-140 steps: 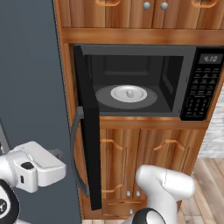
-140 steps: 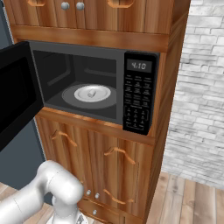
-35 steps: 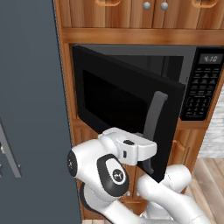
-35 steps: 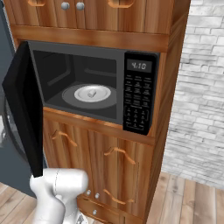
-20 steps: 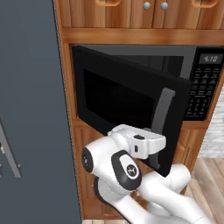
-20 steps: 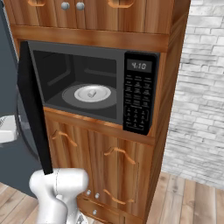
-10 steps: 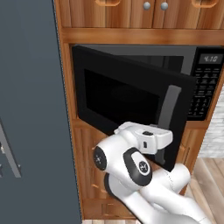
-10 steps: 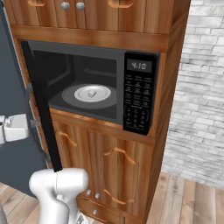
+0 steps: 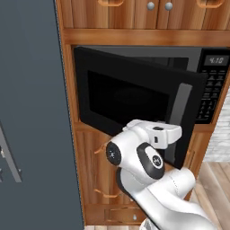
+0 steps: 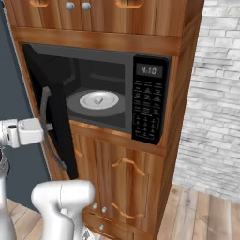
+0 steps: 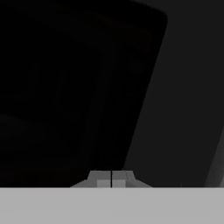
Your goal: Pick the marshmallow from the counter and place it in the microwave. Then turn on the microwave.
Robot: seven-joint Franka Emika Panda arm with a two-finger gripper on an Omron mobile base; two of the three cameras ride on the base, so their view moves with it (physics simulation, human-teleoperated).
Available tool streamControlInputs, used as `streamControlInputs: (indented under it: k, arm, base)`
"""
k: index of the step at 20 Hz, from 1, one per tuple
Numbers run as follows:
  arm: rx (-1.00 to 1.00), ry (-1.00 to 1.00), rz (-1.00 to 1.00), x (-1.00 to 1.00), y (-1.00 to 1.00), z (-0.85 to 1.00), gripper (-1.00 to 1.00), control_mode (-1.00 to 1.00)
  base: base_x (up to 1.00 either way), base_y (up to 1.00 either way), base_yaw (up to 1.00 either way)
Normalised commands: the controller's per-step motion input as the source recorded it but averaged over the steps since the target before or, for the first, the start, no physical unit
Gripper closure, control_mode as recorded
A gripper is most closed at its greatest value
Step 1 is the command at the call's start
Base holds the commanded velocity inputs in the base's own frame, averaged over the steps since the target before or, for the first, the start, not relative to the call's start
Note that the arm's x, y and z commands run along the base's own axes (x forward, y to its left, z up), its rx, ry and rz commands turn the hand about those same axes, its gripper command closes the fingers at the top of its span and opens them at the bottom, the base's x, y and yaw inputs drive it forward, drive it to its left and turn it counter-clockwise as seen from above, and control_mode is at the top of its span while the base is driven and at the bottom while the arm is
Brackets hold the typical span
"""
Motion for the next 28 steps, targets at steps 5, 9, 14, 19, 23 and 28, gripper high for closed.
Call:
streamControlInputs:
  k: [5,9,14,19,23,28]
  arm:
    - [0.0,-0.01,0.07,0.22,-0.22,0.0,1.0,-1.0]
    - [0.0,-0.02,0.08,0.22,-0.18,0.0,1.0,-1.0]
    - [0.0,-0.02,0.08,0.24,-0.17,0.0,1.0,-1.0]
    - [0.0,-0.01,0.08,0.27,-0.19,0.0,1.0,-1.0]
    - [0.0,0.0,0.09,0.26,-0.16,0.0,1.0,-1.0]
    - [0.0,0.0,0.09,0.24,-0.15,0.0,1.0,-1.0]
  base:
    - [0.0,0.0,0.0]
    - [0.0,0.0,0.0]
    - [0.0,0.0,0.0]
    - [0.0,0.0,0.0]
    - [0.0,0.0,0.0]
    - [0.0,0.0,0.0]
